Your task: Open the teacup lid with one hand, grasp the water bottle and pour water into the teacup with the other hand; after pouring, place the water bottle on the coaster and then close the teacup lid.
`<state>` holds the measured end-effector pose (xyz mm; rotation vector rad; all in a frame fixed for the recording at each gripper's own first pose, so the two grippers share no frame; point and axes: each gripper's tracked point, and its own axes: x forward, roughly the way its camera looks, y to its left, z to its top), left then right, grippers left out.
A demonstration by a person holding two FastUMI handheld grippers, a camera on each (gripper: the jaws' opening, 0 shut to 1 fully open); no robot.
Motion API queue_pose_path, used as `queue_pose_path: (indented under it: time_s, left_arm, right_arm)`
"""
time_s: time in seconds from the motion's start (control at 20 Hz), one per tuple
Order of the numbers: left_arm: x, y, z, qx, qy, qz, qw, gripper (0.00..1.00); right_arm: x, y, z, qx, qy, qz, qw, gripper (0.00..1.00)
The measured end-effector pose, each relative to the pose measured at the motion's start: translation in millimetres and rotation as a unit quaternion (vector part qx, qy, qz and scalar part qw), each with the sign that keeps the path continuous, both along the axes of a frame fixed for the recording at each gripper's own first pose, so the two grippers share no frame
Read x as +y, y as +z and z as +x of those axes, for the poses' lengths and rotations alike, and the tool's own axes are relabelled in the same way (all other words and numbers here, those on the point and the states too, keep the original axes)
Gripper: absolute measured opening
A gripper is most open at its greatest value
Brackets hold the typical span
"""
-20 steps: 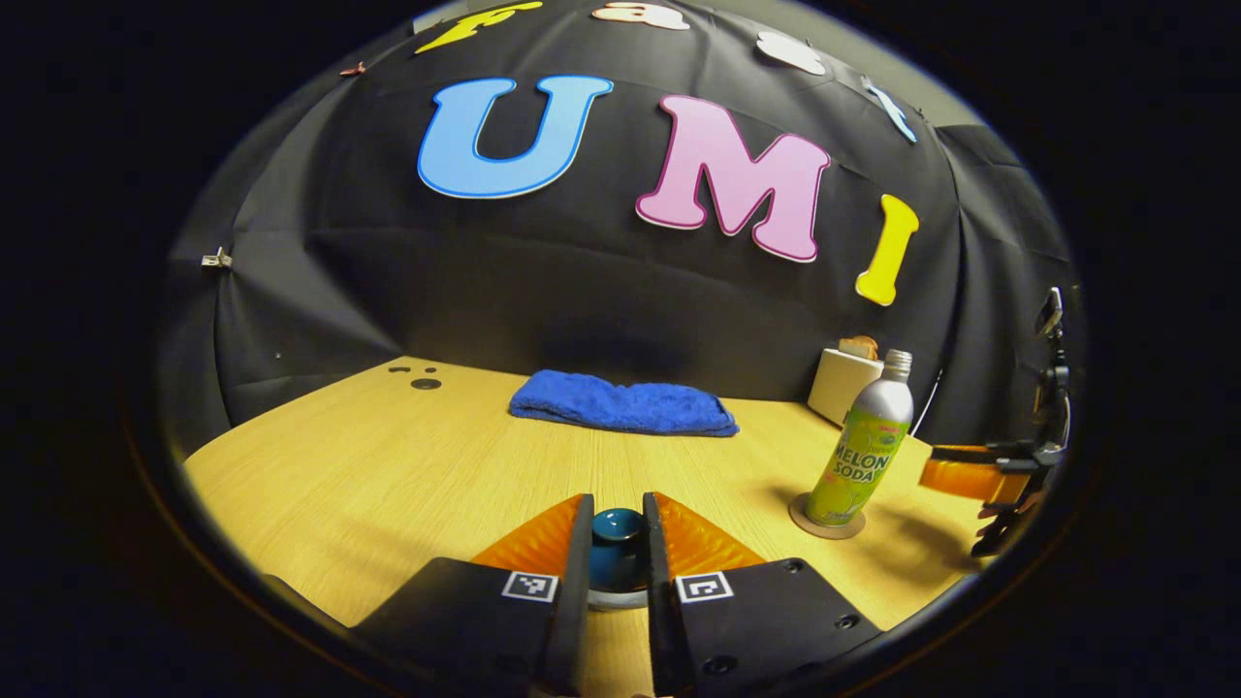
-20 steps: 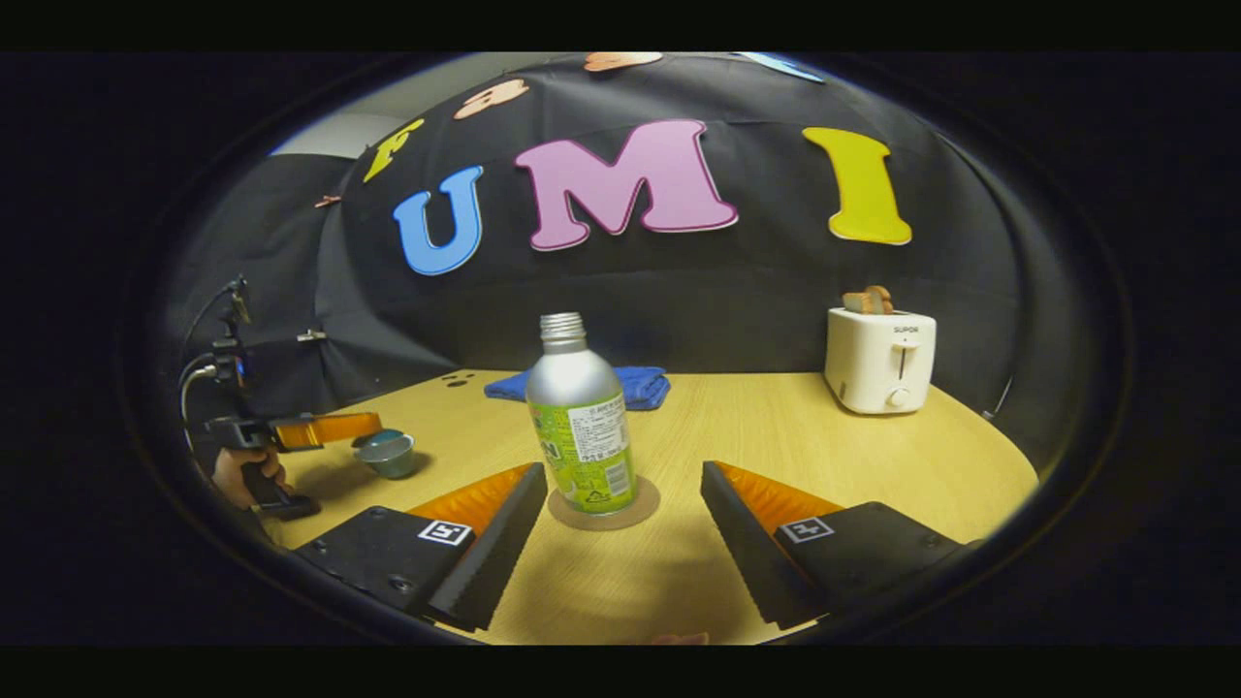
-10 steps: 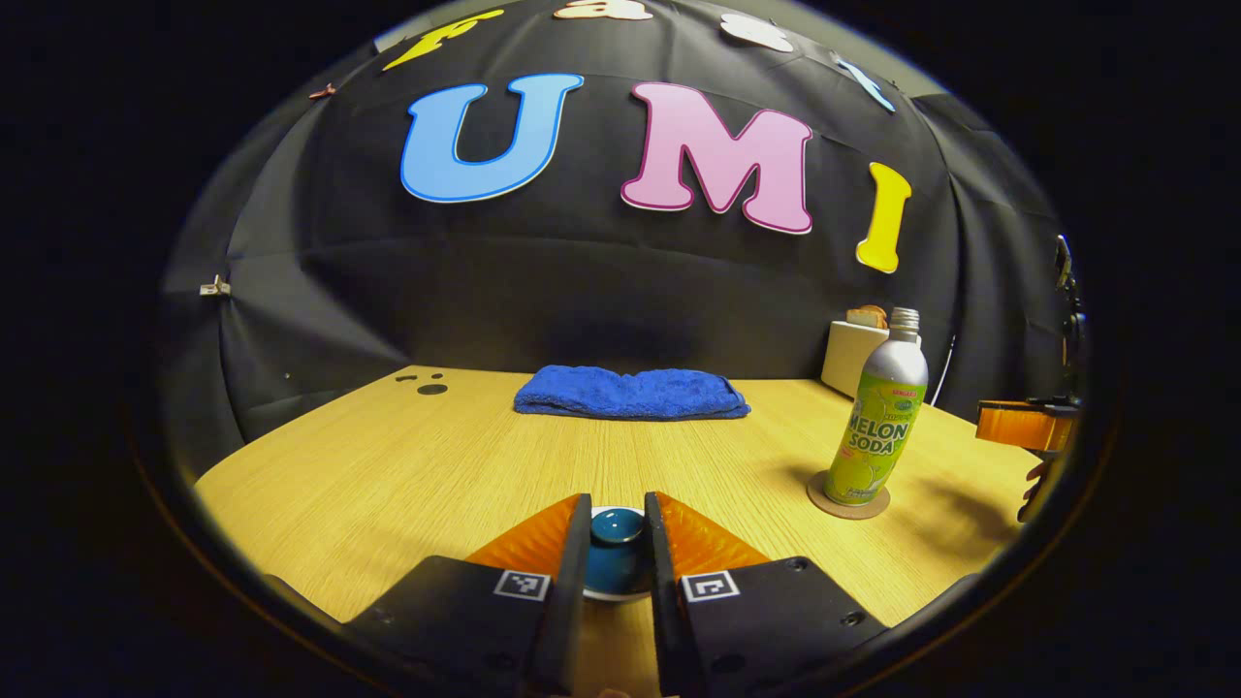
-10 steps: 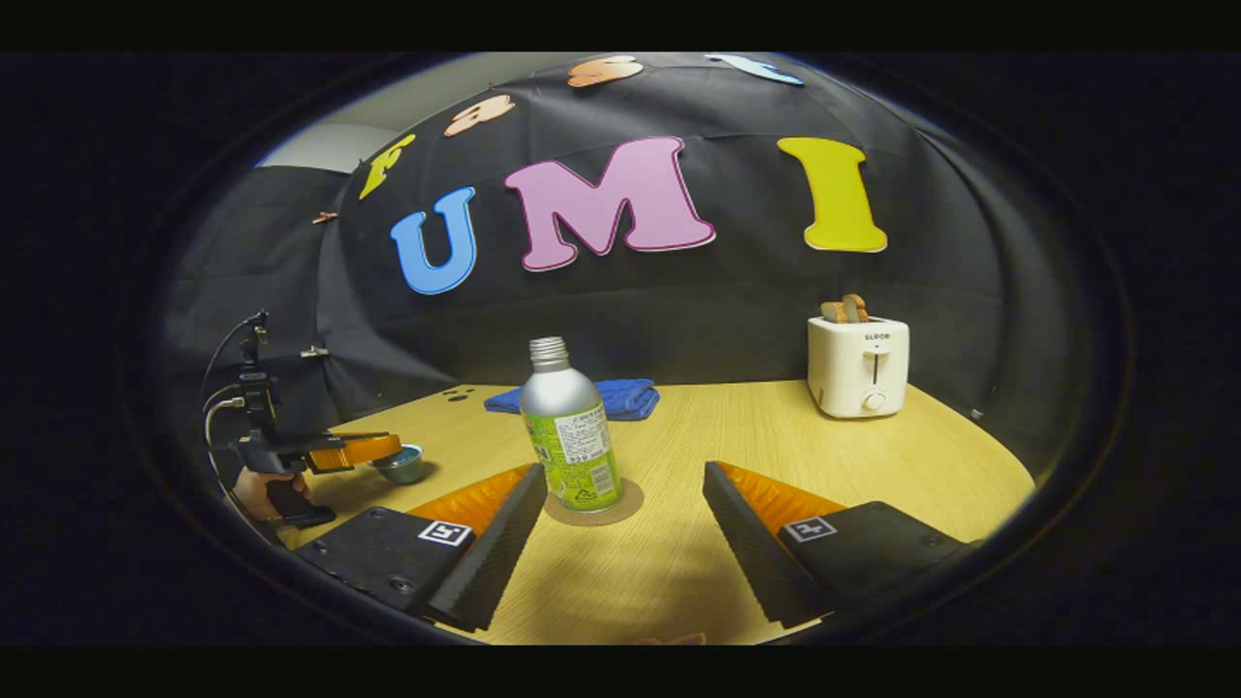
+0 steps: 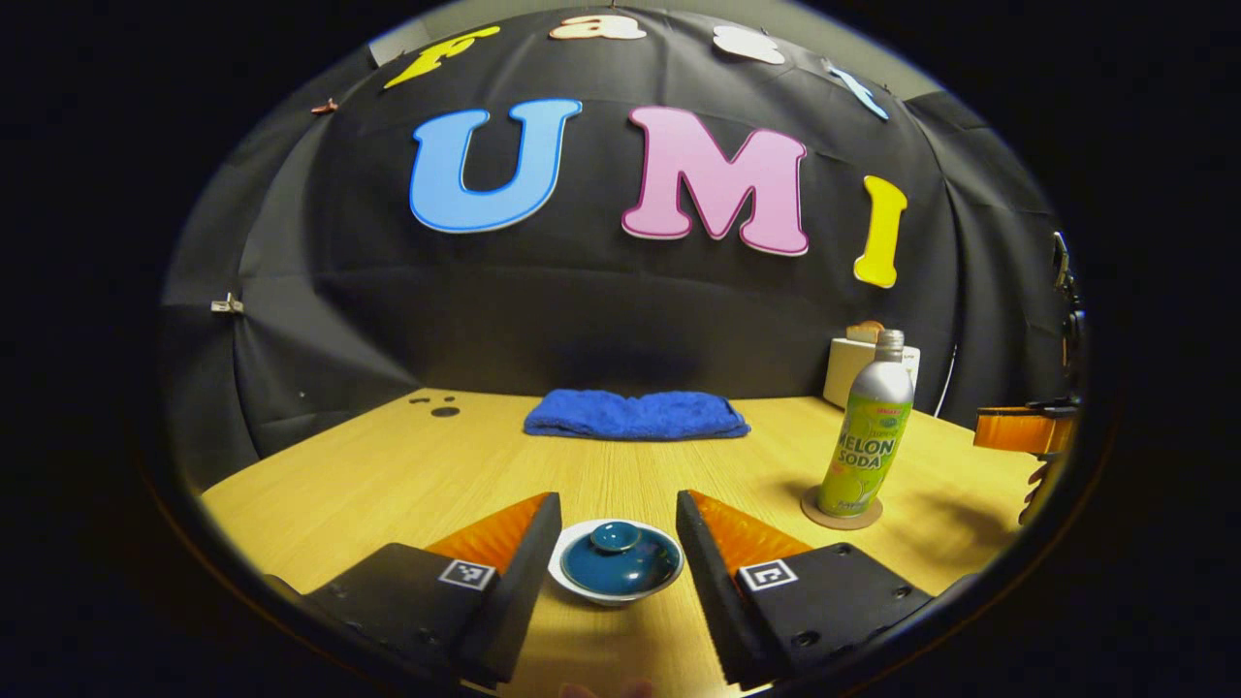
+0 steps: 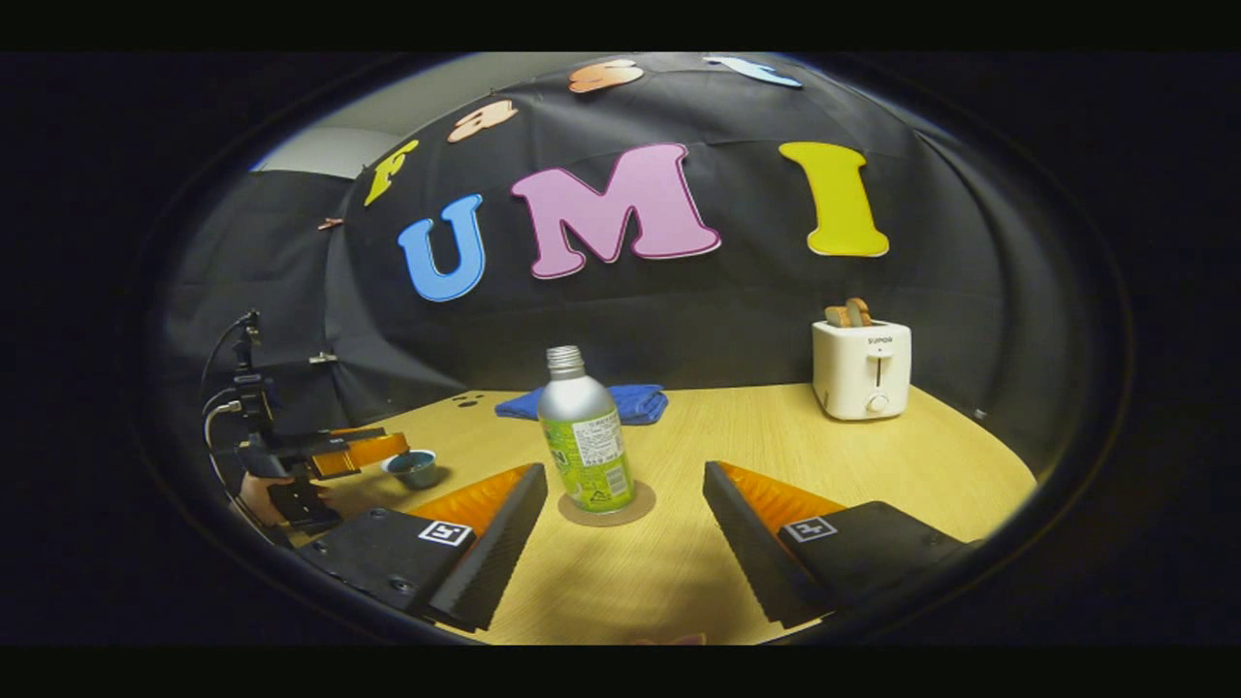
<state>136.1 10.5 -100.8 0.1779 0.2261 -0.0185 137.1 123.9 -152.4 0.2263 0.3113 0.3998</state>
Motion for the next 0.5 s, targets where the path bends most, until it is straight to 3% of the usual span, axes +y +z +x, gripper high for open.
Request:
queue_pose_path:
  time_s: [0.2, 0.5]
  left_arm:
    - [-11, 36, -25, -0.050, 0.002, -0.016, 0.999, 0.86]
    - [-18, 46, -66, -0.064, 0.002, -0.034, 0.997, 0.87]
  right_arm:
    - [4, 16, -14, -0.025, 0.003, -0.002, 1.000, 1.00]
    - [11, 40, -52, -0.059, 0.009, -0.006, 0.998, 1.00]
